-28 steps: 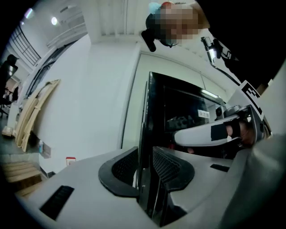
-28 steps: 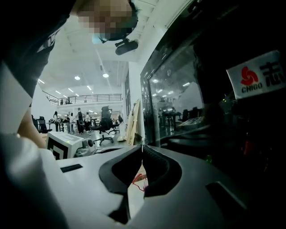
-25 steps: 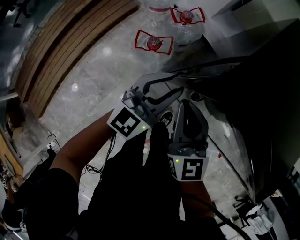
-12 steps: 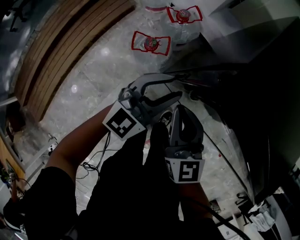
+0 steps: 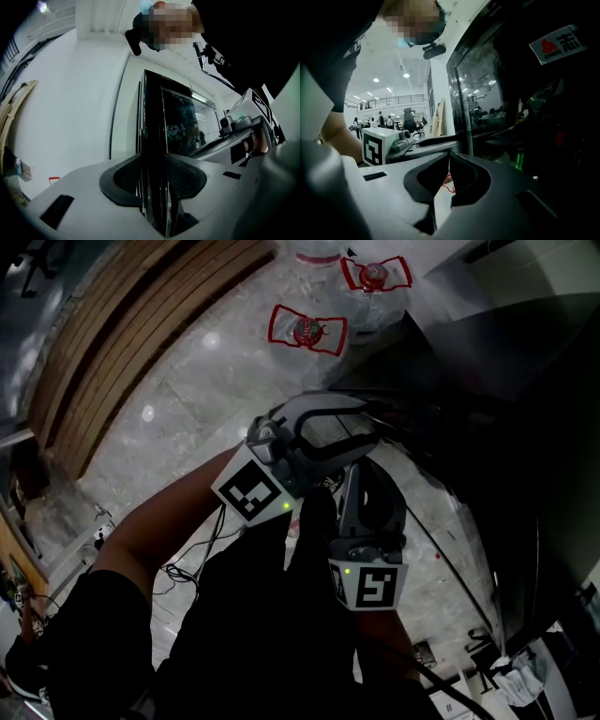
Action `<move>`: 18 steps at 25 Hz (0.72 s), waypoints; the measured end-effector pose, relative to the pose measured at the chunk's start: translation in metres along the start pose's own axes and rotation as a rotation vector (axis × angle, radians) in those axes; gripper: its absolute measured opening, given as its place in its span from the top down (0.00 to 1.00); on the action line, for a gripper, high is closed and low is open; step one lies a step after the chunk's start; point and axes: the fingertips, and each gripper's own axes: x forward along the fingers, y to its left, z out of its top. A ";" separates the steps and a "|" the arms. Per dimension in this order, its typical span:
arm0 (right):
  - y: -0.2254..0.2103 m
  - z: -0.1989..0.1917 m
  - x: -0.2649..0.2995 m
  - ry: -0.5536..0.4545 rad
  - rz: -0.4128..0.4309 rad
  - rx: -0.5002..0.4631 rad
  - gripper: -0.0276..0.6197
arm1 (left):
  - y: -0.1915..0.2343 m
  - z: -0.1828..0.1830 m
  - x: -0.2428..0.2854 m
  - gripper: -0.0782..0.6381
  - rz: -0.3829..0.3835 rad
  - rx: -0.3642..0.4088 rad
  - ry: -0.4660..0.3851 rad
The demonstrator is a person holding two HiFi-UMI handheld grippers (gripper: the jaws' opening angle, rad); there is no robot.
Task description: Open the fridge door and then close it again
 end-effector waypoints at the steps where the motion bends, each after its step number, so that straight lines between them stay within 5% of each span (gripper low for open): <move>1: 0.000 0.000 0.000 0.002 -0.003 0.000 0.93 | 0.000 0.000 0.000 0.69 -0.006 -0.003 -0.002; 13: -0.008 -0.010 -0.003 0.044 -0.023 0.020 0.93 | 0.002 0.000 0.002 0.69 -0.109 -0.038 0.007; 18: -0.006 -0.012 -0.005 0.052 -0.013 0.021 0.93 | 0.004 -0.003 0.000 0.72 -0.094 -0.063 0.026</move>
